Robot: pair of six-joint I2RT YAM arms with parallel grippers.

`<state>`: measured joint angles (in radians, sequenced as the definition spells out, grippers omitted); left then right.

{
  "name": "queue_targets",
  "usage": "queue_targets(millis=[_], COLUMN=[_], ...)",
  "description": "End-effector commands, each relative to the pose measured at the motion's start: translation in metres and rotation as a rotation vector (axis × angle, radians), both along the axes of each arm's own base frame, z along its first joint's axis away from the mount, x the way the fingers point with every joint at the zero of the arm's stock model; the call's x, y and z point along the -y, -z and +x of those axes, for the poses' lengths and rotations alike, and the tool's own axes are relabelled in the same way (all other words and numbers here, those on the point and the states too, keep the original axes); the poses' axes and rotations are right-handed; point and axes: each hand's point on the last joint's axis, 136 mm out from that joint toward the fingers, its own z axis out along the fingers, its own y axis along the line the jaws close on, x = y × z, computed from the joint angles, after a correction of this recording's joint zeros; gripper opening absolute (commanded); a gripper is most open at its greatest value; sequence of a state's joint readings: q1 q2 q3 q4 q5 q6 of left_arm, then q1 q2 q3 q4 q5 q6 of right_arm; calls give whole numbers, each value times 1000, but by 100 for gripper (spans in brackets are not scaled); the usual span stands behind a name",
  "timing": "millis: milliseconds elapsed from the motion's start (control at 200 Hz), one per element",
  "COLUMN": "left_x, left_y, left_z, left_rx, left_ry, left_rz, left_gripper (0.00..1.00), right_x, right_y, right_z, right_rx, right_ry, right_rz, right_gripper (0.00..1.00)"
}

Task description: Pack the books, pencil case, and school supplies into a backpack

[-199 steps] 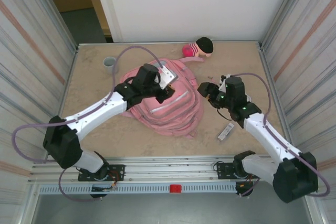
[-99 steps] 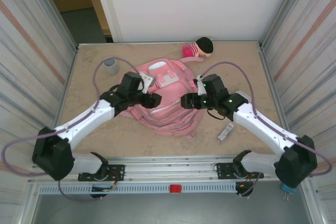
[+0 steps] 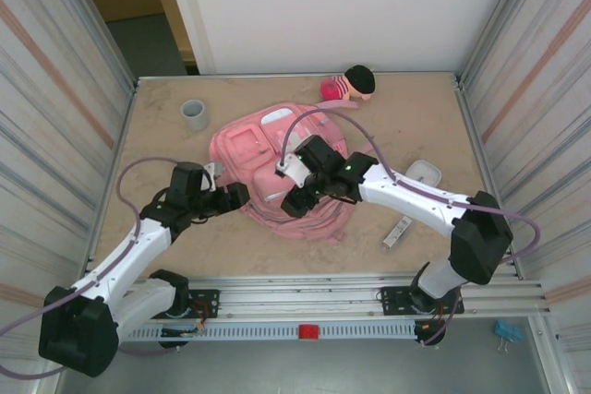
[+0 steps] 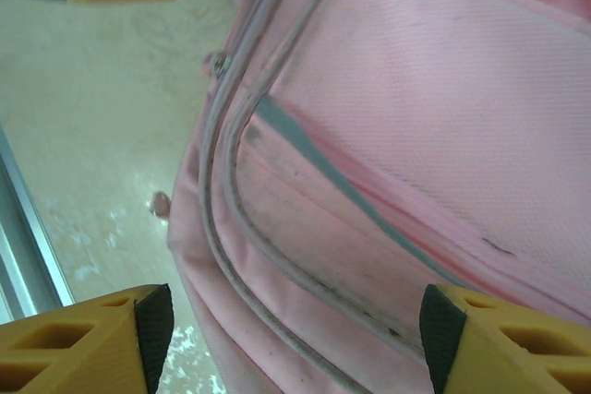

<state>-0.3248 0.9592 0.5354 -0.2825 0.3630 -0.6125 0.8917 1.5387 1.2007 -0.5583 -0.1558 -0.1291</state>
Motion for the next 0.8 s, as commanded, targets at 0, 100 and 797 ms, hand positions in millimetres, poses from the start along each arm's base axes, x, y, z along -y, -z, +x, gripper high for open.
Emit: queue_targets(millis=[0,100,797], left_x=[7,6,32], left_y=[-4,1,37], left_z=[-7,-10,-5], left_rx=[-24,-49,-42], left_ry=[4,6,206], left_rz=[-88,-98,-126], left_gripper=[74,74,67], right_x=[-3,-3,7], right_y=[12,20,28], right_z=[-8,-9,-7], right_rx=[91,116,100], right_ry=[-179,-244,-279], right_rz=[-98,-129,-126], right_gripper=[73,72,71])
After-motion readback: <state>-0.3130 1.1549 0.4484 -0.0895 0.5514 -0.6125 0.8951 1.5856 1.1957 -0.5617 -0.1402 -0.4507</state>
